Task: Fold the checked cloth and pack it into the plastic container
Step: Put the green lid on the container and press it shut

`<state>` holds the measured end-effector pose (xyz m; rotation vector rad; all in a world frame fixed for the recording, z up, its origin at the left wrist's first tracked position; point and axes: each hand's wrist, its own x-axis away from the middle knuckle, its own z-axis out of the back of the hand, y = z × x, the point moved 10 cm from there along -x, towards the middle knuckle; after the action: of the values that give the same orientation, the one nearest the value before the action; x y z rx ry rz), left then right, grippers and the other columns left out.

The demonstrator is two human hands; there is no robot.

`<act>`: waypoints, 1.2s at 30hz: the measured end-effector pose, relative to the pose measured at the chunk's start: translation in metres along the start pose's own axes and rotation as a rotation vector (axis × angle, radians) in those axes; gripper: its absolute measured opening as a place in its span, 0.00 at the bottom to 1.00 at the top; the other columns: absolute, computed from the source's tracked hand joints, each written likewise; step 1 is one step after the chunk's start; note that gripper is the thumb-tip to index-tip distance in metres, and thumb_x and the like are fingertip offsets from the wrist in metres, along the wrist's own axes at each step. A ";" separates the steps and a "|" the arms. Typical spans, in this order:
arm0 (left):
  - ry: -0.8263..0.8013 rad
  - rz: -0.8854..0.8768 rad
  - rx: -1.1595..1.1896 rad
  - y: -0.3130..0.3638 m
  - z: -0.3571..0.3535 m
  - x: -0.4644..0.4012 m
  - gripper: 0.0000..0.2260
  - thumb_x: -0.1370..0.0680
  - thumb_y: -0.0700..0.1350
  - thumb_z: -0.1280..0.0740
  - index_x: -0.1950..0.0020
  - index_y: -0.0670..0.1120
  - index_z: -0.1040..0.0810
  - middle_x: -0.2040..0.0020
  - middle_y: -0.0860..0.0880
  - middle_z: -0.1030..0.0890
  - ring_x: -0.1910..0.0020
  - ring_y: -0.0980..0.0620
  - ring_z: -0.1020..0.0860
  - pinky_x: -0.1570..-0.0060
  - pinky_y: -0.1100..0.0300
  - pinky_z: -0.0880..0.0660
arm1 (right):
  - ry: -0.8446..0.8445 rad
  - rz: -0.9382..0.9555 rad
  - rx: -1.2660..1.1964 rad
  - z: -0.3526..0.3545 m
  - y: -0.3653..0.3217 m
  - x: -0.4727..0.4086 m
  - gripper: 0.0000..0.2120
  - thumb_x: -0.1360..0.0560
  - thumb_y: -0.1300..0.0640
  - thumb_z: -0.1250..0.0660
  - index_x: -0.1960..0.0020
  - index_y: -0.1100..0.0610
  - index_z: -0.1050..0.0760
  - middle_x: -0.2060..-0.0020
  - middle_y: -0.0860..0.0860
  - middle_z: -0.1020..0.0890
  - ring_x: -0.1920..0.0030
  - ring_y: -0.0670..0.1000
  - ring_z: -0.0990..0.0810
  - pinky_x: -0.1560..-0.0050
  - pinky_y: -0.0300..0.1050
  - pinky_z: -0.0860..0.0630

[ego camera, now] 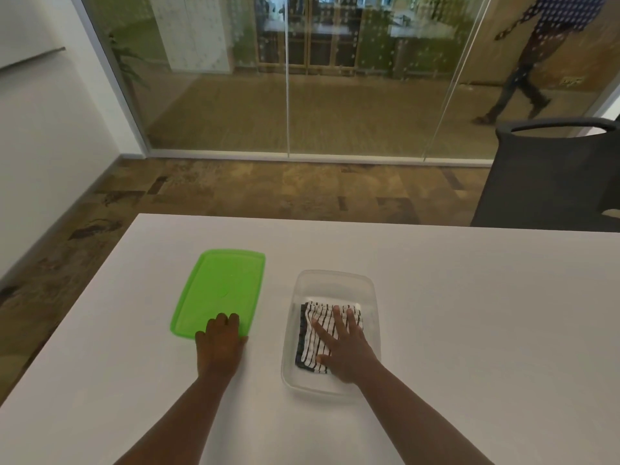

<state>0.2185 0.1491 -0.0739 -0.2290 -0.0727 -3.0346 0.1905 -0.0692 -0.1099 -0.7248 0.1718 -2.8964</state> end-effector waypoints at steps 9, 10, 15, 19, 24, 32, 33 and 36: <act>0.232 -0.095 0.185 0.022 0.055 -0.003 0.06 0.30 0.34 0.30 0.54 0.37 0.20 0.55 0.37 0.19 0.60 0.39 0.19 0.59 0.46 0.24 | 0.178 -0.023 -0.129 0.028 -0.009 0.012 0.30 0.22 0.48 0.43 0.25 0.46 0.53 0.23 0.54 0.57 0.24 0.59 0.62 0.25 0.55 0.60; 0.261 -0.076 0.254 0.022 0.065 -0.005 0.06 0.26 0.35 0.35 0.50 0.36 0.22 0.50 0.36 0.21 0.56 0.38 0.20 0.57 0.45 0.25 | 0.236 -0.013 -0.170 0.039 -0.012 0.016 0.29 0.22 0.49 0.43 0.25 0.47 0.51 0.23 0.53 0.55 0.24 0.57 0.61 0.25 0.53 0.60; 0.462 -0.026 0.626 0.035 0.142 -0.002 0.09 0.20 0.41 0.44 0.47 0.36 0.29 0.47 0.37 0.25 0.54 0.36 0.24 0.59 0.48 0.27 | 0.503 0.008 -0.462 0.093 -0.019 0.042 0.22 0.20 0.48 0.49 0.27 0.50 0.40 0.24 0.51 0.43 0.23 0.52 0.54 0.26 0.49 0.43; 0.538 -0.027 1.027 0.047 0.184 0.008 0.07 0.20 0.42 0.45 0.52 0.39 0.32 0.55 0.37 0.23 0.57 0.38 0.25 0.60 0.54 0.34 | 0.665 -0.078 -0.826 0.127 -0.009 0.060 0.22 0.22 0.54 0.40 0.29 0.55 0.36 0.28 0.55 0.34 0.25 0.54 0.42 0.29 0.47 0.39; 0.342 0.050 1.558 0.068 0.182 0.020 0.05 0.19 0.42 0.45 0.53 0.43 0.34 0.57 0.45 0.28 0.64 0.52 0.29 0.61 0.54 0.24 | 0.491 -0.330 -1.549 0.116 0.010 0.062 0.13 0.22 0.49 0.40 0.42 0.54 0.27 0.49 0.52 0.24 0.48 0.50 0.24 0.46 0.43 0.29; -0.142 0.034 1.847 0.111 0.140 0.053 0.10 0.19 0.40 0.46 0.59 0.45 0.32 0.48 0.45 0.25 0.54 0.51 0.23 0.58 0.54 0.22 | 0.516 -0.371 -2.021 0.101 0.041 0.078 0.17 0.23 0.72 0.43 0.35 0.68 0.31 0.37 0.67 0.26 0.51 0.58 0.25 0.36 0.61 0.30; -0.194 0.001 1.798 0.113 0.134 0.054 0.09 0.19 0.42 0.45 0.57 0.46 0.31 0.47 0.45 0.25 0.50 0.49 0.23 0.53 0.52 0.23 | 0.523 -0.382 -2.036 0.097 0.050 0.080 0.18 0.23 0.72 0.43 0.34 0.68 0.32 0.37 0.66 0.26 0.51 0.58 0.25 0.37 0.59 0.28; -0.278 -0.027 1.682 0.108 0.115 0.055 0.16 0.19 0.52 0.47 0.36 0.46 0.33 0.39 0.49 0.30 0.42 0.52 0.28 0.38 0.50 0.33 | 0.517 -0.378 -2.048 0.085 0.067 0.090 0.21 0.23 0.72 0.42 0.31 0.65 0.35 0.43 0.62 0.23 0.63 0.56 0.22 0.62 0.44 0.18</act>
<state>0.1923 0.0431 0.0519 -0.4056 -2.2890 -1.8884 0.1603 -0.1571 -0.0037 0.0689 3.2913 -1.9197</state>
